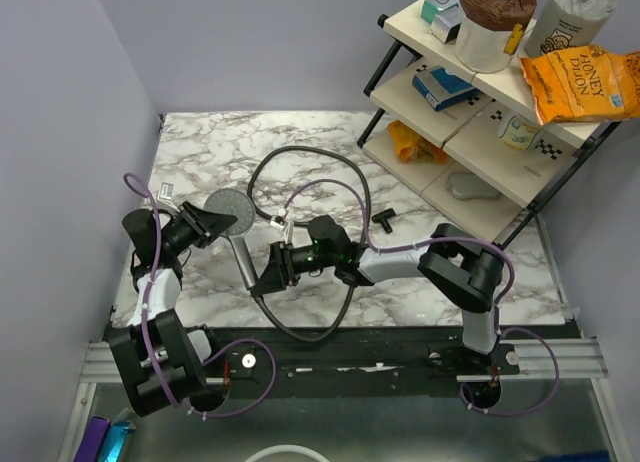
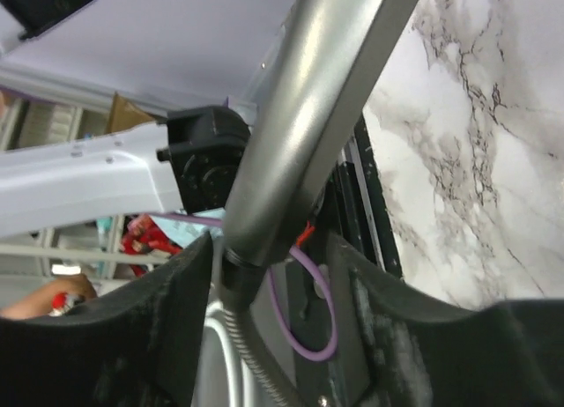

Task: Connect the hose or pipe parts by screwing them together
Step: Install the bathroom fixture on the pipeline.

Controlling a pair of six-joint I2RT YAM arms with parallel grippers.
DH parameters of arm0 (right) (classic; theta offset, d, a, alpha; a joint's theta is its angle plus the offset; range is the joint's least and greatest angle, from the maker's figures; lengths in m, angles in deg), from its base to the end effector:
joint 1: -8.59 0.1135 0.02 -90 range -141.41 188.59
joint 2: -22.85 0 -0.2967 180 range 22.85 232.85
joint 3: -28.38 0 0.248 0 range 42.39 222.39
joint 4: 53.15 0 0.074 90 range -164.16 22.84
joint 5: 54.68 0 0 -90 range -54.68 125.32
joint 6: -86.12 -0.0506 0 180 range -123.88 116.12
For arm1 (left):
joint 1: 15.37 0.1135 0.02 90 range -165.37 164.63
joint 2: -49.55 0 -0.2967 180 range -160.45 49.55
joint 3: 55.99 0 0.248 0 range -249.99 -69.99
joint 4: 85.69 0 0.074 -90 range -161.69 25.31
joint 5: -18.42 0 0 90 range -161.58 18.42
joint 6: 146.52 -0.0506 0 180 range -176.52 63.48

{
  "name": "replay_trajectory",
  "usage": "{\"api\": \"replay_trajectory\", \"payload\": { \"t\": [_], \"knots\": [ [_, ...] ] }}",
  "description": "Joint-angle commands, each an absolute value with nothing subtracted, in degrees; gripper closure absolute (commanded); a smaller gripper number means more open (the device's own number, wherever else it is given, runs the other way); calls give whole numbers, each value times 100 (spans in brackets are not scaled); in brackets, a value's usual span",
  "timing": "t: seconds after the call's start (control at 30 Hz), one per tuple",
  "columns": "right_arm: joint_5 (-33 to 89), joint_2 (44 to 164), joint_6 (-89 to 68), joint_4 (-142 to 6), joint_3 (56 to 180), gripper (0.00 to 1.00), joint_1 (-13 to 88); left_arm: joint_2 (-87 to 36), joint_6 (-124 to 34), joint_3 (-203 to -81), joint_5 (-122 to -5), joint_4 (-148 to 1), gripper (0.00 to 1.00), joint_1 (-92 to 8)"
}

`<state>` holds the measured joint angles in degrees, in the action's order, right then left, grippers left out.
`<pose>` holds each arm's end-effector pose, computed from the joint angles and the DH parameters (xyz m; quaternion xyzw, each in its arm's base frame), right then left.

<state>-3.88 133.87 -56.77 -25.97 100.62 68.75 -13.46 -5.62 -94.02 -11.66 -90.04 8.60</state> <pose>0.1865 0.3895 0.2124 -0.2579 0.7151 0.6400 0.1116 0.2034 0.0425 0.2381 -0.2074 0.7384 -0.5142 0.3839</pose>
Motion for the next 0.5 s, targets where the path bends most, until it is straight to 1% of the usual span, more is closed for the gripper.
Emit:
{"api": "replay_trajectory", "payload": {
  "t": [0.0,0.03,0.07,0.1,0.13,0.2,0.33,0.47],
  "knots": [
    [66,13105,-5146,-3222,10030,21,6844,-1172,-299,-9398,-1093,-9042,100,863],
    [295,12956,-4874,-4305,10222,19,6835,-1163,-395,-9407,-1128,-8971,100,871],
    [550,12824,-4270,-4821,10328,17,6826,-1110,-448,-9433,-1163,-8840,100,880],
    [1127,12545,-4021,-5331,10469,15,6844,-1092,-501,-9442,-1207,-8769,100,915],
    [1376,12403,-3818,-6058,10566,14,6844,-1066,-614,-9451,-1303,-8699,100,933],
    [1894,11904,-3439,-6424,10663,11,6844,-1031,-712,-9495,-1392,-8488,100,968],
    [2520,11339,-2965,-7371,10987,10,7010,-943,-1160,-9644,-1743,-7882,100,1003],
    [3354,11442,-2342,-8331,11699,11,7493,-829,-1458,-9793,-2217,-7338,100,1030]
  ]
}}
